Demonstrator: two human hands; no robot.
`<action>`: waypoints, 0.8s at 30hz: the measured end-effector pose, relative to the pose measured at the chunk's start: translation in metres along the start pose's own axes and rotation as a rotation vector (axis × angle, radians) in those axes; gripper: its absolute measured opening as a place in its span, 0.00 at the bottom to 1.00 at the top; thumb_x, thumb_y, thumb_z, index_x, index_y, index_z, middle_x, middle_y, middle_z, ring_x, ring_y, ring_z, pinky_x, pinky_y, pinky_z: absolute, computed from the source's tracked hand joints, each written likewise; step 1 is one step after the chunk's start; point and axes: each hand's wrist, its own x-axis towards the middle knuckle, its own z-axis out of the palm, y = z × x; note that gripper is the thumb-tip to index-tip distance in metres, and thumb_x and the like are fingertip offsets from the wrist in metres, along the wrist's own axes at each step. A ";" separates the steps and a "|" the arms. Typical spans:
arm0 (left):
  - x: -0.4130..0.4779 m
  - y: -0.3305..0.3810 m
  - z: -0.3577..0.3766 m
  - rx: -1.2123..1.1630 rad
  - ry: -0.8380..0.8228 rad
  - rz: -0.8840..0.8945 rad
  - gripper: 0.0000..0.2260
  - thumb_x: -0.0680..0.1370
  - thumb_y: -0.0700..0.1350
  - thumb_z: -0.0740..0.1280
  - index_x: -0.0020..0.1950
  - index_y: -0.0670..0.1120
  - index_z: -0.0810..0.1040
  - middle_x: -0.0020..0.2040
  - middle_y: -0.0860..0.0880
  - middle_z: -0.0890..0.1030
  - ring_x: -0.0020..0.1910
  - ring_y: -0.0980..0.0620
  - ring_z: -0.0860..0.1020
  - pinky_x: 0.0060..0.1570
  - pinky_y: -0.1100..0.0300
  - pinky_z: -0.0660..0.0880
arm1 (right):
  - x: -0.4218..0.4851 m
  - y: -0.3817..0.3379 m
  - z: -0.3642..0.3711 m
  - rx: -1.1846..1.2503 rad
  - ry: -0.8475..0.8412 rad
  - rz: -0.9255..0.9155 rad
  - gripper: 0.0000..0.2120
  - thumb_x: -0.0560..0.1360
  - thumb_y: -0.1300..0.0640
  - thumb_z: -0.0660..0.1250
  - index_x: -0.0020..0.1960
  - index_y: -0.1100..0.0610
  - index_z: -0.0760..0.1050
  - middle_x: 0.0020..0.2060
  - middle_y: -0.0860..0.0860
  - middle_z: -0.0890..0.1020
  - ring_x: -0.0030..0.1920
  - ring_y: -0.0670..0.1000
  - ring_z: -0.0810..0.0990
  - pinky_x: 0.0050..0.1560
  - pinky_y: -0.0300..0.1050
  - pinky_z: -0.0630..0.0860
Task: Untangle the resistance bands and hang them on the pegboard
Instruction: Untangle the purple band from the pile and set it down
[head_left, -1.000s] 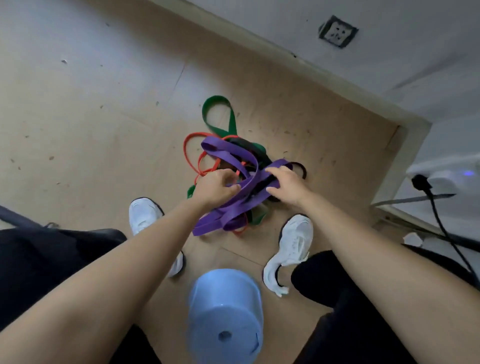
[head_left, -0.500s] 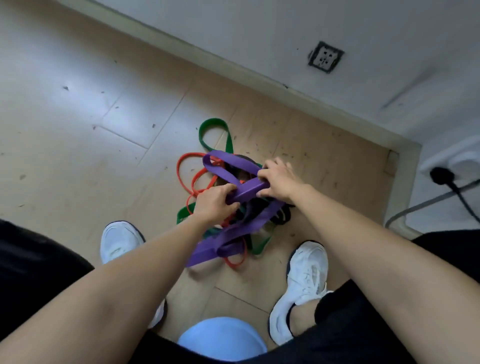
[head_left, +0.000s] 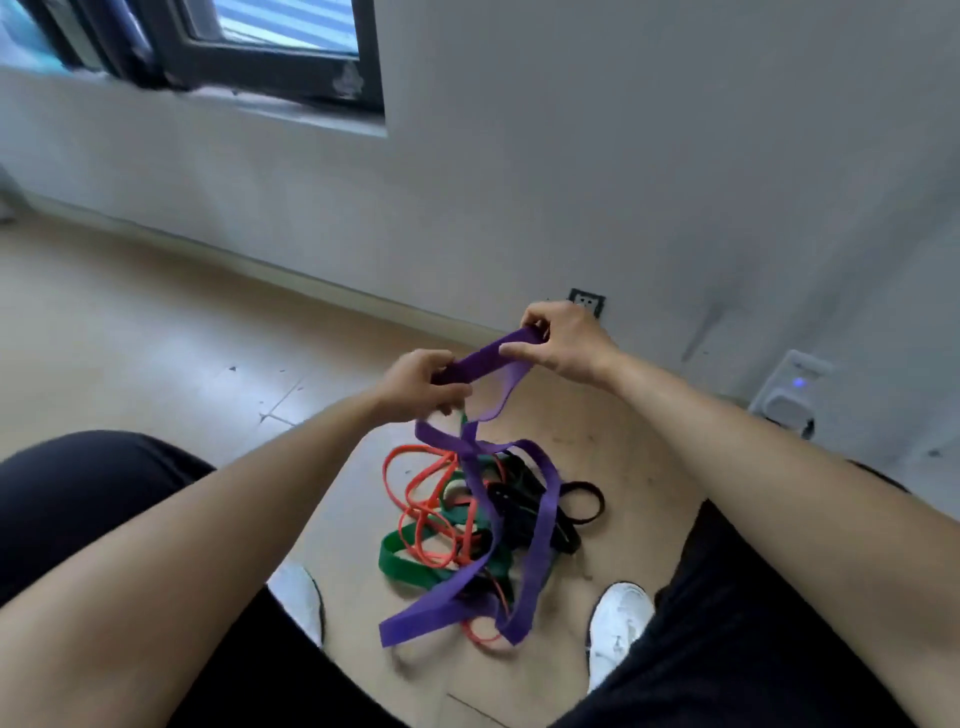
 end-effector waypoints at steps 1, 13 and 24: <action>-0.001 0.013 -0.013 0.048 0.026 0.052 0.08 0.79 0.43 0.72 0.57 0.45 0.82 0.42 0.48 0.86 0.41 0.50 0.85 0.48 0.48 0.84 | -0.002 -0.006 -0.015 0.019 0.000 -0.006 0.17 0.70 0.40 0.77 0.43 0.54 0.78 0.36 0.49 0.81 0.38 0.51 0.79 0.40 0.48 0.74; 0.005 0.150 -0.142 0.445 0.282 0.275 0.04 0.80 0.44 0.69 0.51 0.53 0.81 0.42 0.54 0.84 0.40 0.50 0.84 0.47 0.44 0.83 | -0.003 -0.068 -0.146 0.122 0.004 -0.135 0.09 0.73 0.54 0.77 0.51 0.55 0.83 0.40 0.55 0.86 0.38 0.47 0.81 0.43 0.40 0.75; 0.072 0.131 -0.149 -0.109 0.071 0.082 0.11 0.74 0.44 0.77 0.55 0.45 0.82 0.45 0.44 0.86 0.43 0.47 0.86 0.45 0.55 0.84 | 0.071 -0.028 -0.114 -0.174 0.287 -0.085 0.17 0.71 0.42 0.76 0.38 0.55 0.79 0.39 0.49 0.77 0.44 0.50 0.74 0.42 0.47 0.70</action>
